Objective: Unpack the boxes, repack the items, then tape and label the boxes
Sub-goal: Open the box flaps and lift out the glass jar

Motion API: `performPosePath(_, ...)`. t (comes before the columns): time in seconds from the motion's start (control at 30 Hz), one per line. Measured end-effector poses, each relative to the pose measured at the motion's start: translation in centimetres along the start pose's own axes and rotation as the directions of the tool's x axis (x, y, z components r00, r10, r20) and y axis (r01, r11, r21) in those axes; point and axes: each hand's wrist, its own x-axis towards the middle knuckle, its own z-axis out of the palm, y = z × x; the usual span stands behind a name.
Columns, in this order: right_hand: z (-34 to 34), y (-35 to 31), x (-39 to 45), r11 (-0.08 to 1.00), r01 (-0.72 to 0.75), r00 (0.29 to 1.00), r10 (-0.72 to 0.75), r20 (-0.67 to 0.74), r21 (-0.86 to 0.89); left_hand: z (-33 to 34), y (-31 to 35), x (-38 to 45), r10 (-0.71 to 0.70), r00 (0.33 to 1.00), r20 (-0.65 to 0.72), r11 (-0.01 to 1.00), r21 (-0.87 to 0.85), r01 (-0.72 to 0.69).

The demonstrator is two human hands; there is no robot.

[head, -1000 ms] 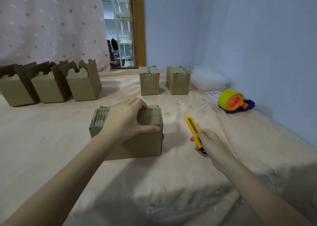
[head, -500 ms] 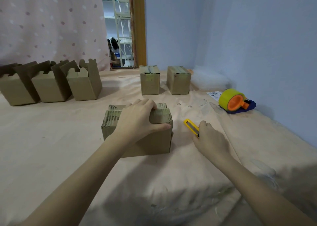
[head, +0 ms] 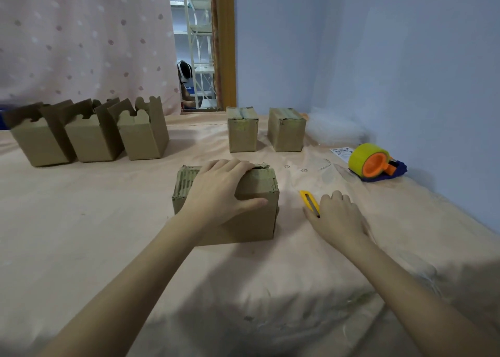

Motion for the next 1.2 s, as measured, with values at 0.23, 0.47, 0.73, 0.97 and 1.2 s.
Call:
performPosePath(0.23, -5.6, -4.4, -0.8, 0.706, 0.372, 0.927, -0.254, -0.275, 0.603, -3.0, -4.1, -2.7, -0.138, 0.990, -0.023, 0.988, 0.065, 0.139)
performPosePath(0.47, -6.1, -6.0, -0.2, 0.581, 0.357, 0.931, -0.279, -0.233, 0.732, -3.2, -5.3, -4.6, -0.172, 0.984, -0.044, 0.984, 0.033, 0.174)
performPosePath(0.73, -6.0, -5.7, -0.4, 0.340, 0.348, 0.931, -0.235, -0.280, 0.874, -3.5, -4.5, -4.7, -0.107, 0.973, -0.207, 0.993, 0.020, 0.113)
performPosePath(0.97, -5.6, -5.0, -1.3, 0.362, 0.492, 0.857, -0.358, -0.369, 0.792, -2.7, -4.4, -6.1, 0.034, 0.970, -0.242, 0.987, -0.146, -0.071)
performPosePath(1.2, -5.2, -3.0, -1.1, 0.148, 0.451, 0.783, -0.539, -0.311, 0.880, -0.9, -4.9, -8.5, 0.199, 0.942, -0.268, 0.967, -0.101, -0.233)
